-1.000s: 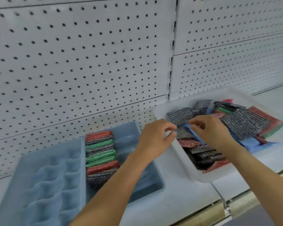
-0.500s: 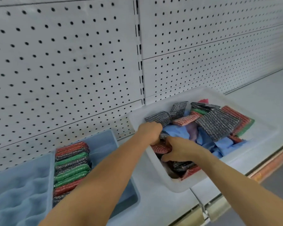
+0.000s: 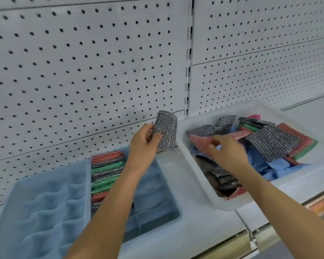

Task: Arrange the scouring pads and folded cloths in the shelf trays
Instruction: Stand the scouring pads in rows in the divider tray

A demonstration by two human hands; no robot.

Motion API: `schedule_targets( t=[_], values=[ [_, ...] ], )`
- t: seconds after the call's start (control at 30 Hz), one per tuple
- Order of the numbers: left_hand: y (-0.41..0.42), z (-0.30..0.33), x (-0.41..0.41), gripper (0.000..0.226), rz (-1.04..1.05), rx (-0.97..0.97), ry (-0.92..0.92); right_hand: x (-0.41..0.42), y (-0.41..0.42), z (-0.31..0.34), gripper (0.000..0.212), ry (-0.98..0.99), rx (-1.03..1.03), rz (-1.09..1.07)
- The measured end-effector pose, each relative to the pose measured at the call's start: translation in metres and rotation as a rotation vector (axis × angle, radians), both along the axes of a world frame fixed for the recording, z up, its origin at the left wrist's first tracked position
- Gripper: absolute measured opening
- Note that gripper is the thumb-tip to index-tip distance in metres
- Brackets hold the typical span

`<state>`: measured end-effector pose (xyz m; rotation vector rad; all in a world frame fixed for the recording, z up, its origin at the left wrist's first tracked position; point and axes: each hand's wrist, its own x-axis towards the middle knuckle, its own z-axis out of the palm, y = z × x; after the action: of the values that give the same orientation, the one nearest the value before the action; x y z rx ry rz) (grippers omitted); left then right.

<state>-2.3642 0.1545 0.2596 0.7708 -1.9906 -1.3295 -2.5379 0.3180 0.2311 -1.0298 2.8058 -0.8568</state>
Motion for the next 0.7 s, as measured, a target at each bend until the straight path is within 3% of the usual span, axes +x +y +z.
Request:
schedule_targets(
  t=[0.1, 0.2, 0.3, 0.47, 0.7],
  values=[
    [-0.006, 0.001, 0.059, 0.016, 0.057, 0.021, -0.014, 0.011, 0.0, 0.014, 0.025, 0.127, -0.28, -0.085],
    [-0.021, 0.0, 0.113, 0.019, 0.093, 0.101, -0.001, 0.032, -0.005, 0.036, 0.021, -0.003, -0.562, -0.101],
    [-0.032, 0.001, 0.16, 0.024, 0.04, 0.121, -0.027, 0.069, -0.017, 0.056, 0.014, -0.101, -0.732, 0.045],
    [-0.035, -0.01, 0.203, 0.029, -0.1, -0.083, -0.3, 0.12, -0.042, 0.051, 0.01, -0.323, -0.765, 0.301],
    [-0.027, -0.048, 0.195, 0.021, -0.139, -0.503, -0.583, 0.14, -0.052, 0.025, 0.022, -0.314, -0.641, 0.392]
  ],
)
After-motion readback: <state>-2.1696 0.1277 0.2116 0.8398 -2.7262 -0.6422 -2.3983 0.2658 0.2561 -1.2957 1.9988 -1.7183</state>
